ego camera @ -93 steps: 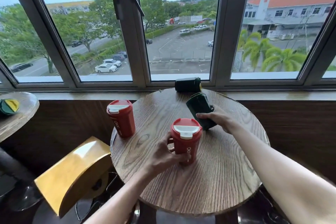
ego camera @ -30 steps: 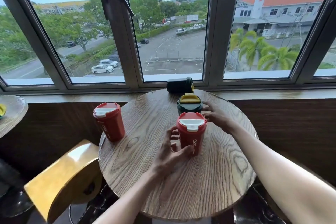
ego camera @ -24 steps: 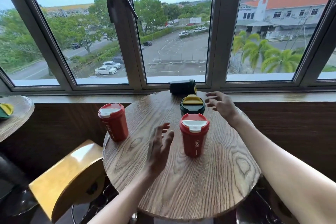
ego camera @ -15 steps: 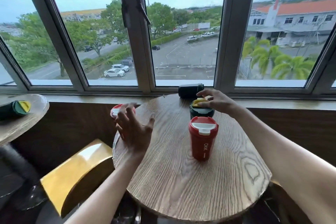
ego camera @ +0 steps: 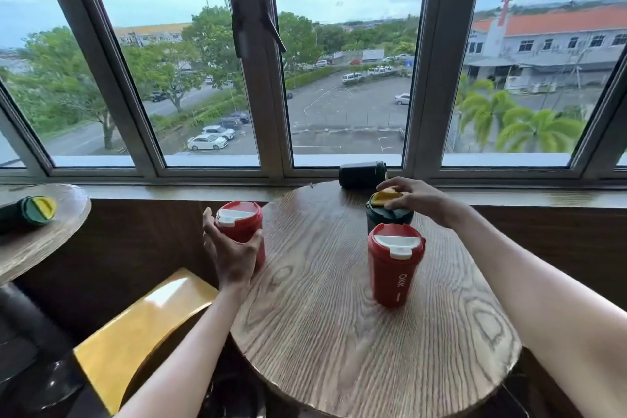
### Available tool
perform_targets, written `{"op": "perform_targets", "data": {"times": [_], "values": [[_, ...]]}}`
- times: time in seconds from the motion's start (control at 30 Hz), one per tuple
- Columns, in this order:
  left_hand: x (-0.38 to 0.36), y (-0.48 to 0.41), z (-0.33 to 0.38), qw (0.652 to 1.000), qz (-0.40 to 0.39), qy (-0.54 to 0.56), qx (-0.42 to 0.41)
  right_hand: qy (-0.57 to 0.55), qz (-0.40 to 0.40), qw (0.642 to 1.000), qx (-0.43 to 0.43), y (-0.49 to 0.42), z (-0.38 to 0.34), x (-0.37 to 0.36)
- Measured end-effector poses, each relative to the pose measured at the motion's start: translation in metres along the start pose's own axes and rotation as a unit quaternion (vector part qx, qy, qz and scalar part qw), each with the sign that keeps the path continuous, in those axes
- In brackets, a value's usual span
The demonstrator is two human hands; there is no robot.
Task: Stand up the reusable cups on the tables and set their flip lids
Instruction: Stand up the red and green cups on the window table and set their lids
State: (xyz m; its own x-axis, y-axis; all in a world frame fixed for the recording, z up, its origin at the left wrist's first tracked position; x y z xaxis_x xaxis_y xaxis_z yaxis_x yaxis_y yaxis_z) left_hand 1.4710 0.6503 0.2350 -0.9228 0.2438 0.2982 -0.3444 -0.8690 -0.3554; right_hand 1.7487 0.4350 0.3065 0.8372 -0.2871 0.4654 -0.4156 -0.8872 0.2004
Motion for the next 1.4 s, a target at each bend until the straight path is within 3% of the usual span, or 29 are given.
{"op": "perform_targets", "data": {"times": [0.2,0.4,0.63,0.83,1.4], "values": [[-0.003,0.000,0.002,0.999,-0.012,0.005,0.045,-0.018,0.001,1.000,0.007,-0.001,0.007,0.001],[-0.039,0.045,0.036,0.998,-0.055,0.029,-0.003,-0.017,0.034,0.999,0.017,0.005,0.007,-0.004],[-0.084,0.090,0.053,0.996,-0.088,0.019,-0.006,0.053,0.217,0.969,0.109,0.045,0.011,-0.018],[-0.094,0.103,0.056,0.996,-0.078,0.030,-0.005,0.102,0.166,0.971,0.136,0.077,0.025,-0.050],[-0.095,0.115,0.059,0.994,-0.110,0.001,-0.027,0.038,0.198,0.970,0.136,0.076,0.029,-0.052]]}}
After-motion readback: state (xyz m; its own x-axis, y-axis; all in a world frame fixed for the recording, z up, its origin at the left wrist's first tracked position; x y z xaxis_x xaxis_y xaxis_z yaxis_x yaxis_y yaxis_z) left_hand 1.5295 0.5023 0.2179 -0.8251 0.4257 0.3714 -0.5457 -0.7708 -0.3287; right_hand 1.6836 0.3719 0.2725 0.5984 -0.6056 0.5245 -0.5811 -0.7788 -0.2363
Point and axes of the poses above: each hand's wrist, its own y-axis away from the middle knuckle, its own x-axis out of the back of the hand, z = x × y, the point moved 2 cm from there along -y, towards the middle knuckle, and after that the axes turned 11 degrees about -z, right-handed, at the moved point
